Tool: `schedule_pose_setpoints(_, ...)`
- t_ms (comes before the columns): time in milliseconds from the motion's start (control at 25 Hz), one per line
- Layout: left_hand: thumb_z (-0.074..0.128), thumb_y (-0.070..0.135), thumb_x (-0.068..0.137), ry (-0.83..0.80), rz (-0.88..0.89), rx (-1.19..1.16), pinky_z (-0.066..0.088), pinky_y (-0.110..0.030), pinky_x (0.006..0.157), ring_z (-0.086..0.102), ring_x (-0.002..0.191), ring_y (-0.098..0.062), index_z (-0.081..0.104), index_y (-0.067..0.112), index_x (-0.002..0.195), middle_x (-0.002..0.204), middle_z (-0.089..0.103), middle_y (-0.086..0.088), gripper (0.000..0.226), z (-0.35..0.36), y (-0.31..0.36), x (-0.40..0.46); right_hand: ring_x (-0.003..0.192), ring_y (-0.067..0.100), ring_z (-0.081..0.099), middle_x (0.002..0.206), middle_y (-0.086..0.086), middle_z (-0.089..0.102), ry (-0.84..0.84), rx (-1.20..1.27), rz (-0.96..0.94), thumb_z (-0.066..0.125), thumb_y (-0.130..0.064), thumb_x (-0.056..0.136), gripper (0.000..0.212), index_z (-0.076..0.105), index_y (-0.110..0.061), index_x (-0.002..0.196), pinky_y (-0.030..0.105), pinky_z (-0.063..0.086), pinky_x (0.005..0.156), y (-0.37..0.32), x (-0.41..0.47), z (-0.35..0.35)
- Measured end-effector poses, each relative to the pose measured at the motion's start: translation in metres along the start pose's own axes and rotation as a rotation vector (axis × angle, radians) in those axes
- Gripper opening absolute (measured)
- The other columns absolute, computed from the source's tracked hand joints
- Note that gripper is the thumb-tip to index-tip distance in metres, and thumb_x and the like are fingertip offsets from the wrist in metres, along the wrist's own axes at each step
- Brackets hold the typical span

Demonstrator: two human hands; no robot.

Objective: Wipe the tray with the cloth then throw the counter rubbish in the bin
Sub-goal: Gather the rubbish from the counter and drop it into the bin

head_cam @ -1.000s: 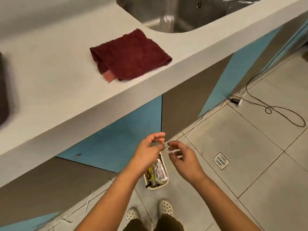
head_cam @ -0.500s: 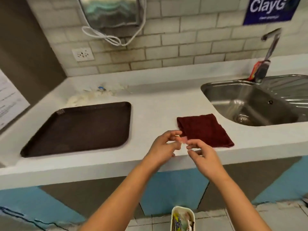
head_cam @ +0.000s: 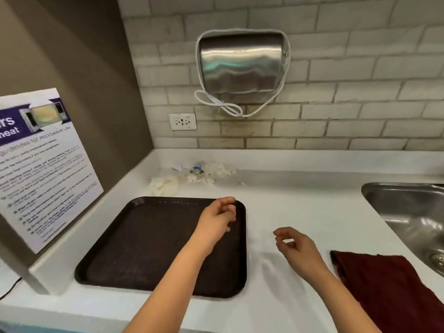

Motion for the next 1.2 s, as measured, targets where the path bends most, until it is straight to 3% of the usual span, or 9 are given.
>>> schedule_pose_setpoints(200,0.053,0.007,0.089,0.133,-0.041,0.095,0.044,-0.018,0.068,0.056,0.087,-0.008,0.059,0.025,0.11,0.102,0.059,0.003,0.028,-0.089,-0.017,0.078,0.063,0.007,0.051,0.096,-0.004,0.06,-0.035,-0.07,0.015,0.052,-0.006,0.089,0.019,0.063,-0.02,0.097,0.005,0.039,0.052,-0.021,0.075,0.054)
schedule_pose_setpoints(400,0.052,0.009,0.089,0.245,-0.04,0.348,0.041,-0.015,0.061,0.055,0.071,-0.008,0.06,0.024,0.114,0.115,0.056,0.002,0.03,-0.165,-0.04,0.154,0.07,0.008,0.055,0.097,-0.001,0.061,-0.04,-0.124,0.052,0.054,-0.002,0.086,0.022,0.062,-0.022,0.091,0.01,0.041,0.065,-0.03,0.14,0.097)
schedule_pose_setpoints(640,0.048,0.012,0.091,0.193,-0.055,0.635,0.04,-0.02,0.089,0.057,0.102,-0.018,0.06,0.023,0.12,0.129,0.053,-0.003,0.034,-0.217,-0.073,0.222,0.1,0.012,0.056,0.113,-0.005,0.054,-0.13,-0.368,-0.048,0.051,-0.005,0.088,0.024,0.062,-0.025,0.096,0.012,0.033,0.082,-0.045,0.215,0.147)
schedule_pose_setpoints(760,0.046,0.012,0.092,0.122,-0.055,0.773,0.034,-0.021,0.101,0.046,0.125,-0.017,0.054,0.023,0.128,0.142,0.042,-0.001,0.039,-0.218,-0.086,0.247,0.113,0.02,0.052,0.129,-0.001,0.049,-0.152,-0.515,-0.104,0.047,-0.008,0.089,0.03,0.064,-0.021,0.109,0.014,0.035,0.089,-0.051,0.254,0.175)
schedule_pose_setpoints(840,0.046,0.015,0.092,0.09,-0.049,0.878,0.033,-0.027,0.108,0.037,0.133,-0.018,0.045,0.026,0.137,0.149,0.032,0.001,0.046,-0.214,-0.091,0.263,0.123,0.025,0.042,0.143,-0.001,0.036,-0.187,-0.635,-0.094,0.044,-0.012,0.092,0.037,0.055,-0.026,0.124,0.025,0.037,0.1,-0.056,0.28,0.199)
schedule_pose_setpoints(960,0.048,0.022,0.093,0.053,-0.109,1.012,0.035,-0.033,0.107,0.032,0.135,-0.023,0.03,0.031,0.145,0.152,0.024,-0.002,0.056,-0.208,-0.098,0.279,0.132,0.032,0.028,0.155,-0.003,0.011,-0.237,-0.772,0.059,0.041,-0.028,0.094,0.055,0.022,-0.037,0.144,0.041,0.036,0.104,-0.063,0.312,0.229)
schedule_pose_setpoints(1040,0.048,0.017,0.093,0.052,-0.144,1.007,0.039,-0.031,0.103,0.038,0.13,-0.023,0.034,0.026,0.144,0.145,0.034,-0.005,0.054,-0.208,-0.104,0.285,0.13,0.034,0.029,0.154,-0.001,0.014,-0.22,-0.794,0.134,0.041,-0.038,0.092,0.062,0.009,-0.04,0.146,0.043,0.035,0.101,-0.066,0.325,0.245)
schedule_pose_setpoints(1200,0.041,0.005,0.092,0.123,-0.139,0.8,0.041,-0.023,0.097,0.053,0.116,-0.019,0.053,0.016,0.13,0.131,0.053,-0.005,0.041,-0.221,-0.108,0.292,0.124,0.032,0.034,0.146,0.005,0.028,-0.264,-0.808,0.02,0.04,-0.041,0.093,0.062,0.007,-0.042,0.146,0.044,0.036,0.101,-0.07,0.344,0.283)
Point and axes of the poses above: each hand's wrist, its own x-axis towards the middle knuckle, its own z-axis out of the palm, y = z × x, the point moved 2 cm from there along x, towards the middle knuckle
